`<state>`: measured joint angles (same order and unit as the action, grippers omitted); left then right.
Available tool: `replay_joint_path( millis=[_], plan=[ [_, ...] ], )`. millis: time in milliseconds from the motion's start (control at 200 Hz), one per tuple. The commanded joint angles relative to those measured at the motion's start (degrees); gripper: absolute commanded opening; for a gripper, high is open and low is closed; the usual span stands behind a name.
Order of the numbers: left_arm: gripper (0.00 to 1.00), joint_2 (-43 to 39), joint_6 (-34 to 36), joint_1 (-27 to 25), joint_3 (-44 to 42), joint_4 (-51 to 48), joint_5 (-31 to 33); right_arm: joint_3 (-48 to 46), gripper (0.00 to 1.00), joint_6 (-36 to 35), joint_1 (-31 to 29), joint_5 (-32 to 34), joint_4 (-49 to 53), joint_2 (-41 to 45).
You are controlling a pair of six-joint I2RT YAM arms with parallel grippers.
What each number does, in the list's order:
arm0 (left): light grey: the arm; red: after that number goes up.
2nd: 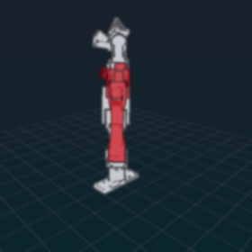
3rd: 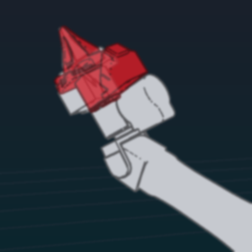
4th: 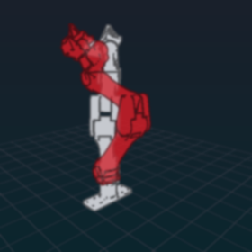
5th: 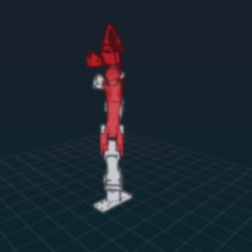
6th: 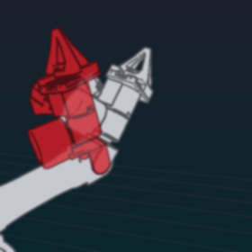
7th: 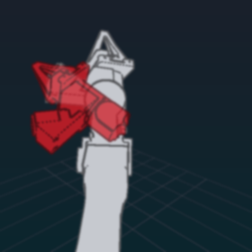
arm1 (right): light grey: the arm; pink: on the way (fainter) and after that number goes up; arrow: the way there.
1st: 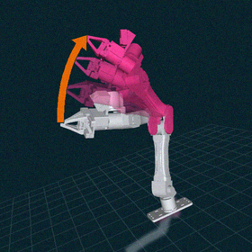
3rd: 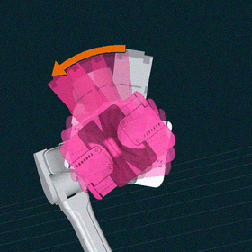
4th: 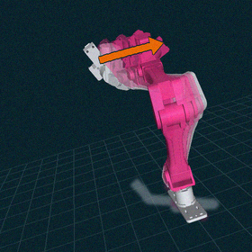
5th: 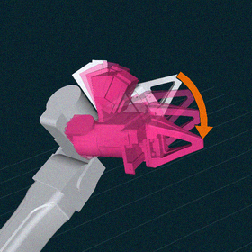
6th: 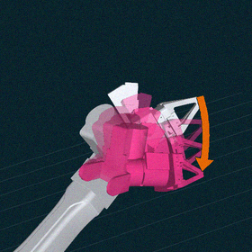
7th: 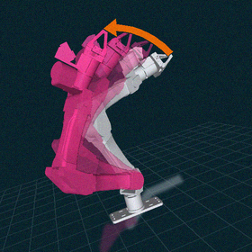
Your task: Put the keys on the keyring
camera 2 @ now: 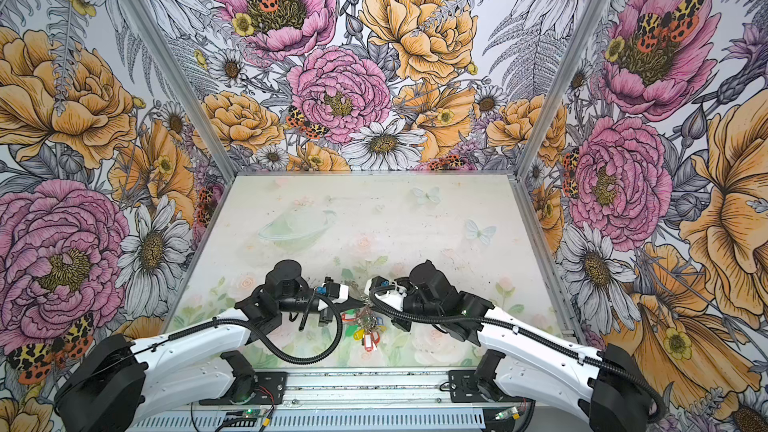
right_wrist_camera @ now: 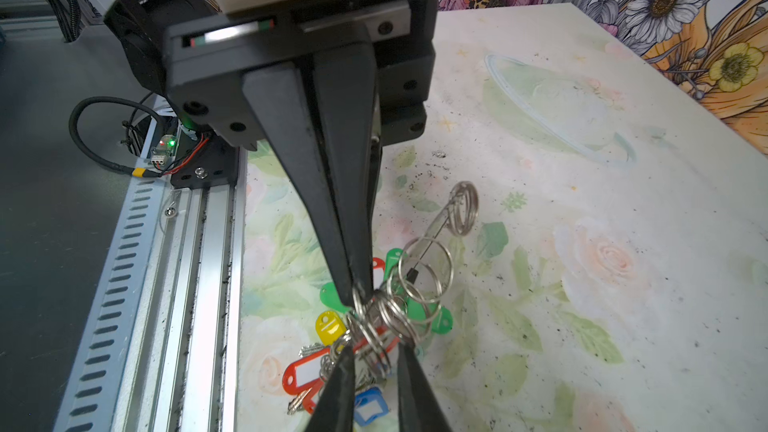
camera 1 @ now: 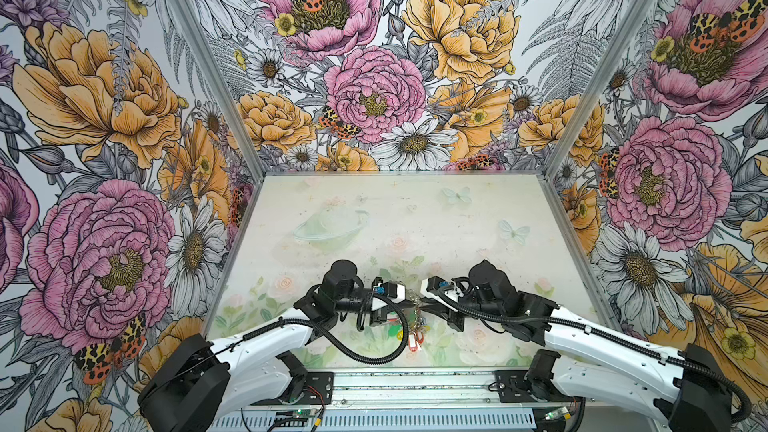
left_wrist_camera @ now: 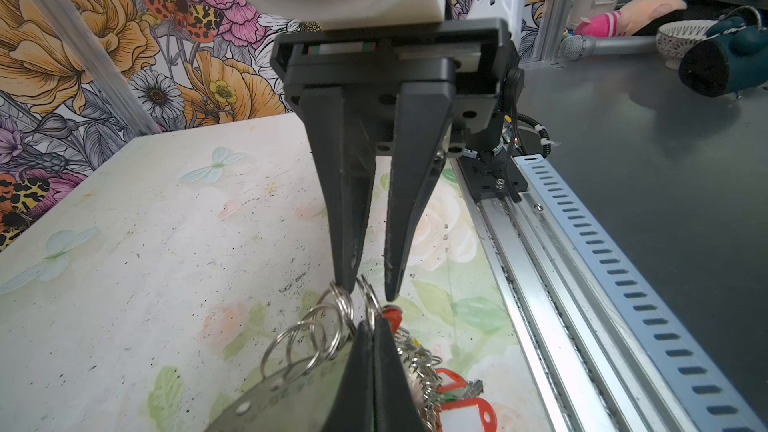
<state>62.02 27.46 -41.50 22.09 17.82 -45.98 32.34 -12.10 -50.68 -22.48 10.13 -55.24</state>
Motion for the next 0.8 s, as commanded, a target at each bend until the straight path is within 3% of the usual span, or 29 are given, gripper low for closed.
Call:
replay_joint_path(
  millis=[0, 796],
  plan=[
    [0.0, 0.2, 0.6, -0.3, 1.6, 0.7, -2.4, 2.1, 0.21, -0.9, -0.5, -1.3, -0.3, -0.1],
    [0.0, 0.0, 0.8, -0.5, 1.6, 0.8, -0.3, 2.5, 0.04, 0.3, -0.6, -4.2, 0.1, -1.2]
  ],
)
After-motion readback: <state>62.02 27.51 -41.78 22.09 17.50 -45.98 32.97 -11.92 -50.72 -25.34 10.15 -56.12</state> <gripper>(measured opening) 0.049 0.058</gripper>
